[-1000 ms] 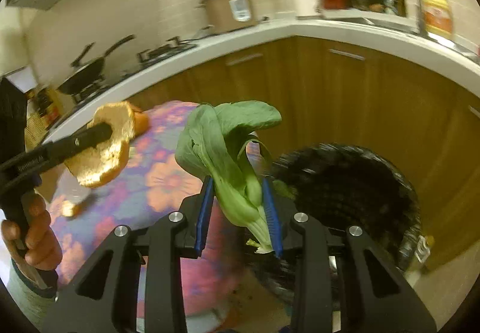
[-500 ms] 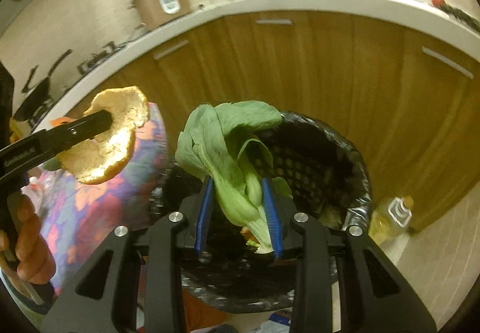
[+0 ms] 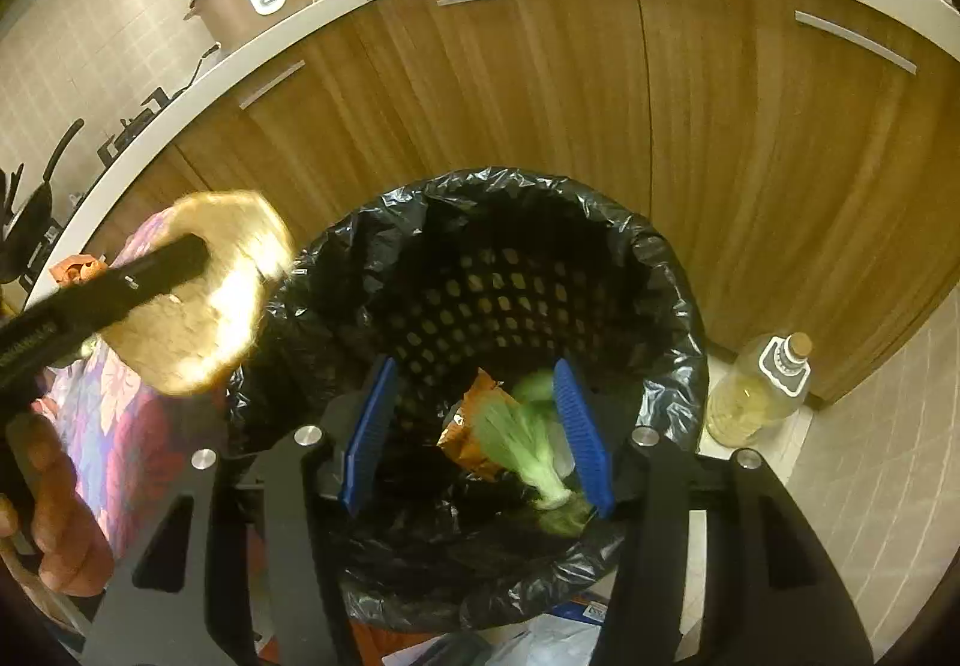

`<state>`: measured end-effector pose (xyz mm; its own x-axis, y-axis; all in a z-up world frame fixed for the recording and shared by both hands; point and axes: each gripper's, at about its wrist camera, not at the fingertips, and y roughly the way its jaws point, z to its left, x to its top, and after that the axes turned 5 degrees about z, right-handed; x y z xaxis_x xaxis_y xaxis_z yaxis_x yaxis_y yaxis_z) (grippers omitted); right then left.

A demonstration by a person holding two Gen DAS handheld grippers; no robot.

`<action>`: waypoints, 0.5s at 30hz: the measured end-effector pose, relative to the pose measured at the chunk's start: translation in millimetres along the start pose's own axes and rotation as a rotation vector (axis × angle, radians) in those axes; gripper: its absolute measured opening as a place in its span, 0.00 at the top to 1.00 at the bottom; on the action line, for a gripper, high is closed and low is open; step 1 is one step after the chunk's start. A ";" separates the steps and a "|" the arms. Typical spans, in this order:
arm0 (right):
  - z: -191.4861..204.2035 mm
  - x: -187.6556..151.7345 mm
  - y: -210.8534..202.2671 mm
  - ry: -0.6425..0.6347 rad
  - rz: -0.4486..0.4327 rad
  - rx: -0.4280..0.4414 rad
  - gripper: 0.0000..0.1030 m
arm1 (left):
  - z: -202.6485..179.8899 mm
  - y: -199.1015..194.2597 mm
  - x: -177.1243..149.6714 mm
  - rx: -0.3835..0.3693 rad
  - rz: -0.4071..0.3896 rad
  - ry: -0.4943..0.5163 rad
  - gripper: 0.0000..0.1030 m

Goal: Collect trash
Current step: 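Carry the bread crust and bok choy over the wastebasket and release both, then return both tools to the table toward another bread crust and leaf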

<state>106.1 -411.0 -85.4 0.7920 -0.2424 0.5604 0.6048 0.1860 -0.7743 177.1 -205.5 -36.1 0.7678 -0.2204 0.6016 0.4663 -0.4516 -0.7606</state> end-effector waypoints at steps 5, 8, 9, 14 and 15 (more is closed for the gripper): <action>6.8 -3.5 -11.6 -0.019 -0.008 -0.001 0.51 | 0.0 -0.4 -5.5 0.006 0.012 0.007 0.71; 15.3 -5.5 -17.2 -0.039 -0.012 -0.001 0.51 | 1.6 -6.8 -8.0 -0.004 0.007 0.006 0.65; 20.0 -6.1 -20.0 -0.049 -0.016 -0.003 0.51 | 2.0 -9.9 -8.7 -0.011 0.003 0.006 0.60; 43.3 -9.0 -35.7 -0.085 -0.043 -0.004 0.51 | 6.1 -38.8 -18.8 -0.014 -0.043 0.026 0.52; 47.8 -9.5 -39.4 -0.091 -0.050 -0.001 0.51 | 7.6 -45.3 -21.2 -0.011 -0.051 0.026 0.52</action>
<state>78.7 -370.6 -46.1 0.7652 -0.1640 0.6225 0.6436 0.1748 -0.7451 143.0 -173.7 -16.2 0.7313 -0.2195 0.6458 0.4996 -0.4722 -0.7263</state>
